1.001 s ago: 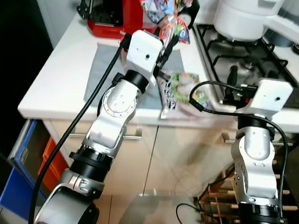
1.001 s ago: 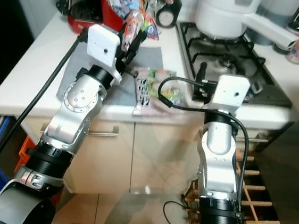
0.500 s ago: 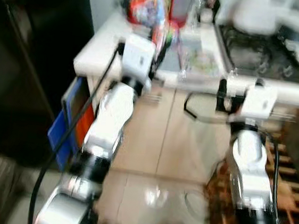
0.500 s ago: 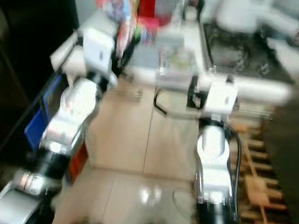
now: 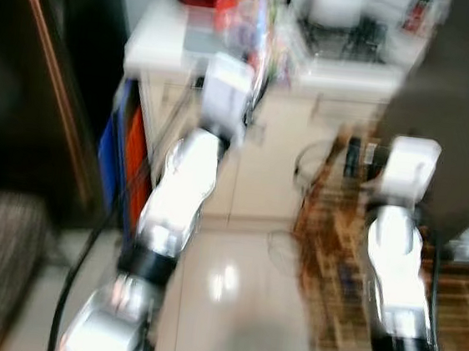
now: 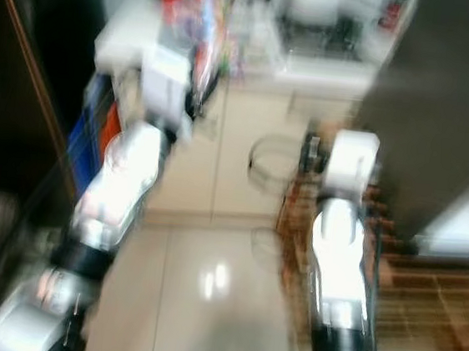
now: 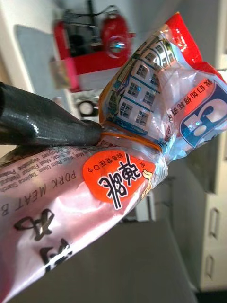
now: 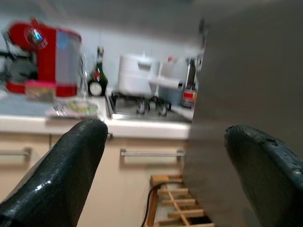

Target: Restocking fridge

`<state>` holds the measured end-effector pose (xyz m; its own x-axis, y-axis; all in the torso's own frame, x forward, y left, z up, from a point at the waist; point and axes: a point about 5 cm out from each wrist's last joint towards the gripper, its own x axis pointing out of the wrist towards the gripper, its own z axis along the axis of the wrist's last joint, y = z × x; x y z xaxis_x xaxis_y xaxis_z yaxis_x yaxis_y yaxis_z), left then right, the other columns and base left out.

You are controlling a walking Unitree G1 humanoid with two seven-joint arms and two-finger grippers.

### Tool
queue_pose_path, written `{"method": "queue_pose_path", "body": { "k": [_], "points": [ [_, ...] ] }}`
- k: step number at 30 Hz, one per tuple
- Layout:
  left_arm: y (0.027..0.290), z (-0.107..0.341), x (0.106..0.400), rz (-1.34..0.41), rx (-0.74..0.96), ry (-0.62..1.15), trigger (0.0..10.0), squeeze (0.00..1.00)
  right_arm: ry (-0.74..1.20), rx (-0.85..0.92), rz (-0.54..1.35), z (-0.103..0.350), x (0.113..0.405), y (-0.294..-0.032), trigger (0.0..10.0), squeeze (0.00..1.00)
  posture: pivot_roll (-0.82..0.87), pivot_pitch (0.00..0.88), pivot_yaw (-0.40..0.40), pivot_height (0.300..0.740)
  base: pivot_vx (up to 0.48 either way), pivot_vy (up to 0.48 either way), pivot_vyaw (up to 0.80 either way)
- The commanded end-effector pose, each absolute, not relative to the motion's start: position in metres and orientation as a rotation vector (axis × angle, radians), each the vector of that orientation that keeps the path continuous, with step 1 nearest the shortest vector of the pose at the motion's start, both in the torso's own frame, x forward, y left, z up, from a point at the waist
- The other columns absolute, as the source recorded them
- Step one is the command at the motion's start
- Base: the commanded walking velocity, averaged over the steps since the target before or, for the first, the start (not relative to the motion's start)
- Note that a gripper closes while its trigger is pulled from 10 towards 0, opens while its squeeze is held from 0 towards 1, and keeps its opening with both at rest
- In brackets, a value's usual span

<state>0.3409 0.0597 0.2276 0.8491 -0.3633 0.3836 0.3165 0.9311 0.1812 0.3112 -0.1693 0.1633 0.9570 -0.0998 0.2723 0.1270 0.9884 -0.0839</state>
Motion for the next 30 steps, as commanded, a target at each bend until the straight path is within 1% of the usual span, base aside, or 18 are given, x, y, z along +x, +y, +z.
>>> {"method": "queue_pose_path", "body": {
  "k": [1,13,22,25,30],
  "points": [
    [0.063,0.234,0.342,-0.337,0.113,-0.447,10.0,0.0,-0.29,-0.105,-0.106,0.169,0.313,-0.168,10.0,0.0,-0.12,0.0,0.011,0.74,0.0,0.0,0.0],
    [0.068,0.219,0.345,-0.32,0.092,-0.37,10.0,0.0,-0.272,-0.114,-0.089,0.165,0.314,-0.167,10.0,0.0,-0.12,0.0,0.005,0.74,0.0,0.0,0.0],
    [0.062,0.214,0.342,-0.336,0.087,-0.361,10.0,0.0,-0.251,-0.116,-0.09,0.16,0.313,-0.17,10.0,0.0,-0.12,0.0,0.006,0.74,0.0,-0.424,0.0],
    [0.066,0.214,0.347,-0.294,0.095,-0.345,10.0,0.0,-0.249,-0.118,-0.086,0.159,0.313,-0.17,10.0,0.0,-0.13,0.0,0.007,0.74,0.241,-0.411,0.0],
    [0.069,0.215,0.349,-0.287,0.1,-0.342,10.0,0.0,-0.246,-0.119,-0.08,0.158,0.312,-0.169,10.0,0.0,-0.13,0.0,0.008,0.74,0.244,-0.409,0.0]
  ]
}}
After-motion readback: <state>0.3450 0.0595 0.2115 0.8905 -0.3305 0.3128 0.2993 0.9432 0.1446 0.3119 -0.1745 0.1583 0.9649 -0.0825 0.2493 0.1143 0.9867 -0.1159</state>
